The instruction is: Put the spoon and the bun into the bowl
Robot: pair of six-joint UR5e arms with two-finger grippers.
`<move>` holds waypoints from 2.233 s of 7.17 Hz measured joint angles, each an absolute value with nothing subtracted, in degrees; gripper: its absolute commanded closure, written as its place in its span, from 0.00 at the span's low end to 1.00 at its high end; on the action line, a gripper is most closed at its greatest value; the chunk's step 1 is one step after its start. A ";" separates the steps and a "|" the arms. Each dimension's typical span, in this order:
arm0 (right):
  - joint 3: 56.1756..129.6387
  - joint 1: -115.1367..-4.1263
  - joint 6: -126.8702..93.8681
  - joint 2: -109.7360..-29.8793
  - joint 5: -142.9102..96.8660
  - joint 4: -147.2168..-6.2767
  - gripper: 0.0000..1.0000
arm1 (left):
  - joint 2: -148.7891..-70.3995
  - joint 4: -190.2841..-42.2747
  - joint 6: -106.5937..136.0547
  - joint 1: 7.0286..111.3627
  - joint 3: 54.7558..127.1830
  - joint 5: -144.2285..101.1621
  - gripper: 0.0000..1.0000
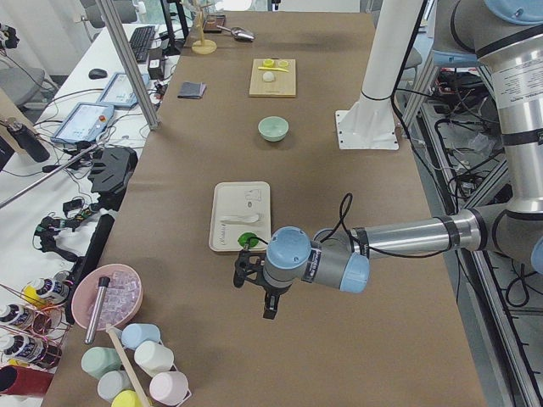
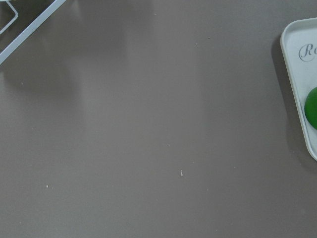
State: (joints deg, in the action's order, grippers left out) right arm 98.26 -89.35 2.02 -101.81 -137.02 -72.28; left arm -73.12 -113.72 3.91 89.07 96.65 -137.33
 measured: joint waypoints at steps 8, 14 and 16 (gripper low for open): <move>99.24 -87.45 2.31 -101.24 -135.91 -70.91 0.00 | -73.04 -115.25 3.75 89.11 96.91 -138.81 0.02; 100.03 -87.50 1.89 -101.27 -140.05 -69.57 0.00 | -70.07 -122.96 4.71 89.45 97.15 -145.17 0.02; 100.20 -87.53 1.81 -101.82 -144.46 -69.53 0.00 | -69.88 -124.95 8.51 89.47 97.25 -145.08 0.02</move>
State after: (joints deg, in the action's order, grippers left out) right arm 100.20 -87.53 1.81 -101.82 -144.46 -69.53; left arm -69.88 -124.95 8.51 89.47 97.25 -145.08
